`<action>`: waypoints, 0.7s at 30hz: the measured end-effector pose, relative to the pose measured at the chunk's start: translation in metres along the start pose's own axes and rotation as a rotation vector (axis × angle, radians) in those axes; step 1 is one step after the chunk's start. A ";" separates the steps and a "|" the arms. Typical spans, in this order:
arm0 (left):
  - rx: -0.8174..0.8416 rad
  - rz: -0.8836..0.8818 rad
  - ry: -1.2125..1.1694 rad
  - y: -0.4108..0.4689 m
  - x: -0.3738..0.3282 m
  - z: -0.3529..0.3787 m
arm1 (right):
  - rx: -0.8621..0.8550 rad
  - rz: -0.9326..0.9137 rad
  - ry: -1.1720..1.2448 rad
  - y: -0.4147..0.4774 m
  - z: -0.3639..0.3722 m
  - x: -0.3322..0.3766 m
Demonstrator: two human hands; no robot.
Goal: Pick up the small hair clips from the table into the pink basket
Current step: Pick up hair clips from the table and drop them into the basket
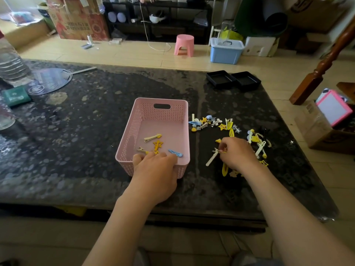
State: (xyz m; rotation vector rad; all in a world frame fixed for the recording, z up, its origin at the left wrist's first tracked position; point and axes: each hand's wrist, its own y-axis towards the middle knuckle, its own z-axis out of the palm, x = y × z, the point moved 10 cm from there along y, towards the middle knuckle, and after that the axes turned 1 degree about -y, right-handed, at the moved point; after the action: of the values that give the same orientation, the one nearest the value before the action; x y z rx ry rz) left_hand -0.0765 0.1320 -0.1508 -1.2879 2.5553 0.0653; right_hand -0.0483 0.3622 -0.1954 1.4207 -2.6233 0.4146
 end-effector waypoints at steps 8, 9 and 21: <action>0.010 0.001 -0.010 -0.001 0.000 -0.001 | -0.074 0.129 0.451 -0.002 -0.024 -0.015; 0.007 0.002 -0.011 -0.001 -0.001 -0.001 | -0.092 0.125 0.532 -0.003 -0.030 -0.013; -0.030 0.003 0.006 -0.003 0.000 -0.001 | -0.019 -0.300 0.835 -0.037 -0.055 0.117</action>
State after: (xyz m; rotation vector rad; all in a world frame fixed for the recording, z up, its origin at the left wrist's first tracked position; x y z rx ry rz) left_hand -0.0741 0.1304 -0.1493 -1.2977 2.5709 0.1010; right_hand -0.0824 0.2659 -0.1080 1.2338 -1.7232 0.7396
